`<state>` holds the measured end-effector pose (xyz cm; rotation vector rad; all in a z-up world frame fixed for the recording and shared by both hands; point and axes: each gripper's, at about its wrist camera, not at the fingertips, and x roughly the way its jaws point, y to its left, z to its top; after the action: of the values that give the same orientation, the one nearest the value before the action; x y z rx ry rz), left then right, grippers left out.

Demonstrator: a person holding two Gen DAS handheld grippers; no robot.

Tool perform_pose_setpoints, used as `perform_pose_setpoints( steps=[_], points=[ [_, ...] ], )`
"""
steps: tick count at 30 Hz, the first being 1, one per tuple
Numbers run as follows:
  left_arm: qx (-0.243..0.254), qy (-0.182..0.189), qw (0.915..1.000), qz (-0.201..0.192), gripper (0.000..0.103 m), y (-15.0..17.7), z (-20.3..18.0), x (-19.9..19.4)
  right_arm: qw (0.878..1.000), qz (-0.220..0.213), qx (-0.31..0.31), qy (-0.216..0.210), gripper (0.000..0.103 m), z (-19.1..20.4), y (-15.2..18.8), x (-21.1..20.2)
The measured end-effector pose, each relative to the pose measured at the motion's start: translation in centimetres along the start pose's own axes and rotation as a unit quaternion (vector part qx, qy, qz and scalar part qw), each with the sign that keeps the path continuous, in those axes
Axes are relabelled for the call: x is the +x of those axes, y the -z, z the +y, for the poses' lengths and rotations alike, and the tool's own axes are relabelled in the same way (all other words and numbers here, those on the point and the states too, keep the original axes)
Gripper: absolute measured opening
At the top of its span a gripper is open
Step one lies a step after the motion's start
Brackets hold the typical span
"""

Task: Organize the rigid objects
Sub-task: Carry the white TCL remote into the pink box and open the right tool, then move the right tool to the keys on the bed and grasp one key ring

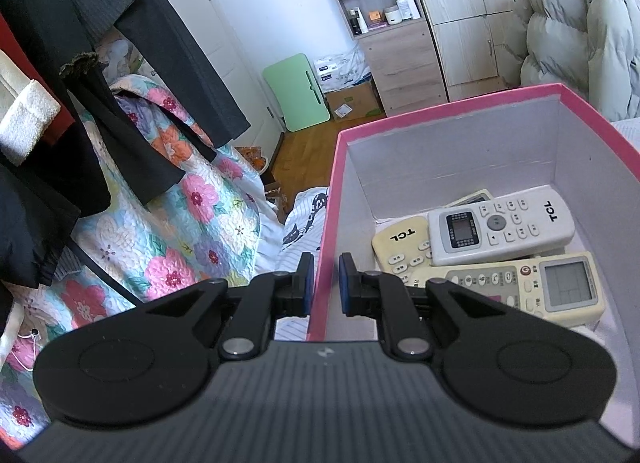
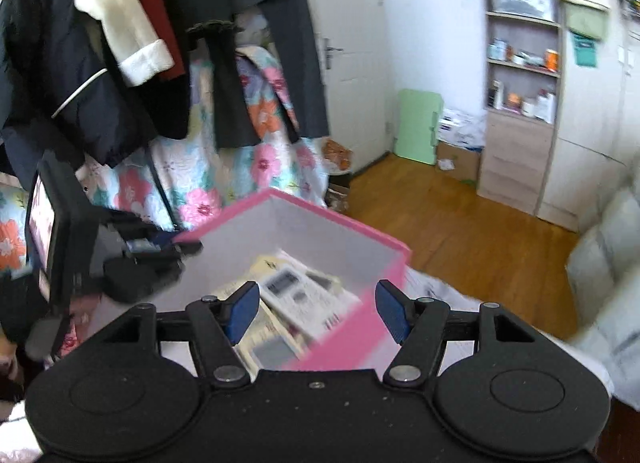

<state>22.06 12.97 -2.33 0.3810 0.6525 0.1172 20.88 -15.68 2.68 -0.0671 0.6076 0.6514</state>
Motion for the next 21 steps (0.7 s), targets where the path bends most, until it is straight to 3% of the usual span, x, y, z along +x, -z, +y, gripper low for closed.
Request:
perform_pose_setpoints(
  steps=[5,11,19,21],
  points=[
    [0.001,-0.001,1.0000,0.000,0.012,-0.1,0.1,0.1,0.999,0.014,0.042,0.005,0.066,-1.5,4.5,-1.2],
    [0.014,-0.009,0.9999,0.000,0.012,-0.1,-0.4,0.0,0.996,0.039,0.084,0.012,0.064,-2.1,9.4,0.8],
    [0.016,-0.011,0.9998,0.000,0.012,-0.1,-0.5,0.1,0.992,0.060,0.101,0.037,0.063,-2.8,11.5,4.3],
    [0.017,-0.011,0.9998,0.000,0.012,-0.1,-0.5,0.1,0.992,0.060,0.100,0.046,0.054,-2.9,11.5,5.1]
  ],
)
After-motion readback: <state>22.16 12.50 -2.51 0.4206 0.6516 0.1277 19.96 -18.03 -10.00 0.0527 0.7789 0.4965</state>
